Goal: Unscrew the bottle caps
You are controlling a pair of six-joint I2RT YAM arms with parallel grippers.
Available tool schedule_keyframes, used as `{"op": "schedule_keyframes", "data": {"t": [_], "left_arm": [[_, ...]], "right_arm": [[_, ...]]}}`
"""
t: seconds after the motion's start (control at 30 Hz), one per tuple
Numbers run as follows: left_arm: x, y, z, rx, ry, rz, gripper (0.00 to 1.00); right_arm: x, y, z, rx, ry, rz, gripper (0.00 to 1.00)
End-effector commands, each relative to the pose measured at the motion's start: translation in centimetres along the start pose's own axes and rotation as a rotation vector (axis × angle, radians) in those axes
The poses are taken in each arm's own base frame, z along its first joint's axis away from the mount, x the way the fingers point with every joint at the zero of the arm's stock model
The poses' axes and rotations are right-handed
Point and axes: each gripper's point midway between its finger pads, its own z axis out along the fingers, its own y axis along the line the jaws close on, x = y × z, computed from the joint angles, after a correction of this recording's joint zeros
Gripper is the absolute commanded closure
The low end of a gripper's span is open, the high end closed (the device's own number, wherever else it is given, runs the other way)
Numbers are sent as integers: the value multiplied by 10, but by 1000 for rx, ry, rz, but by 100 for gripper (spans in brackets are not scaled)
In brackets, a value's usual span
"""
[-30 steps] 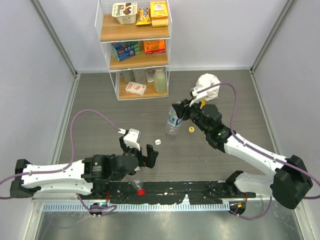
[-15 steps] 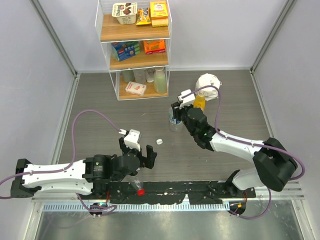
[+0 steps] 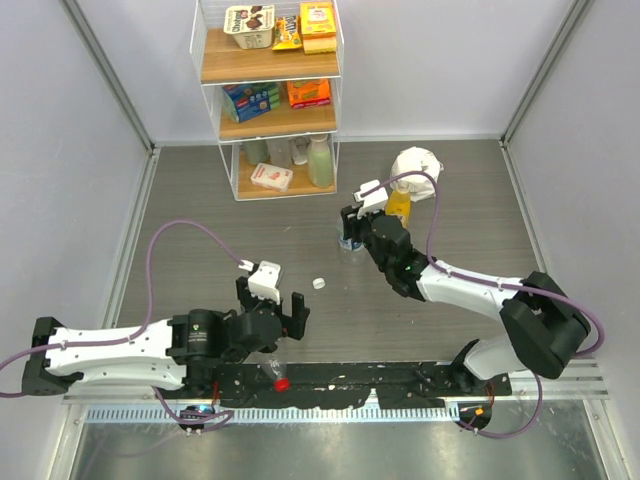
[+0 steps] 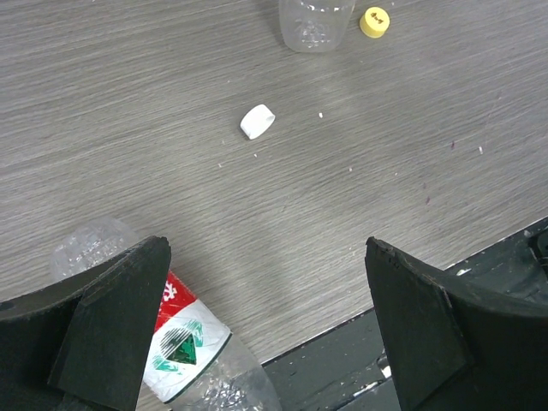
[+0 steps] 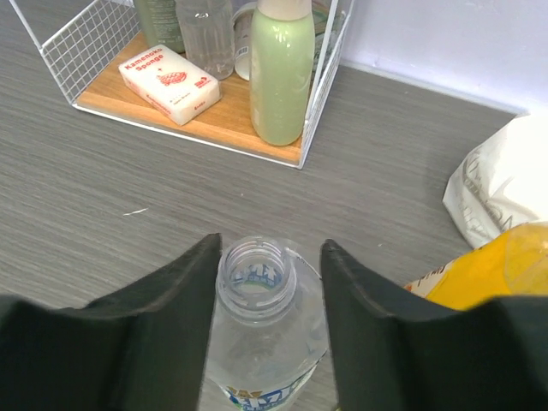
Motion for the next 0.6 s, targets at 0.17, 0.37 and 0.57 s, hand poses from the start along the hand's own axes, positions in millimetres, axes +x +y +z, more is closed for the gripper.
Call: {"op": "schedule_keyframes", "data": {"t": [0.17, 0.37, 0.57], "left_arm": [[-3, 1, -2, -38, 28, 34, 0], [7, 4, -2, -93, 105, 90, 0], [22, 15, -6, -199, 222, 165, 0]], "right_arm": [[-53, 0, -14, -23, -83, 51, 19], [-75, 2, -27, -54, -96, 96, 11], [-91, 11, -44, -129, -87, 154, 10]]}}
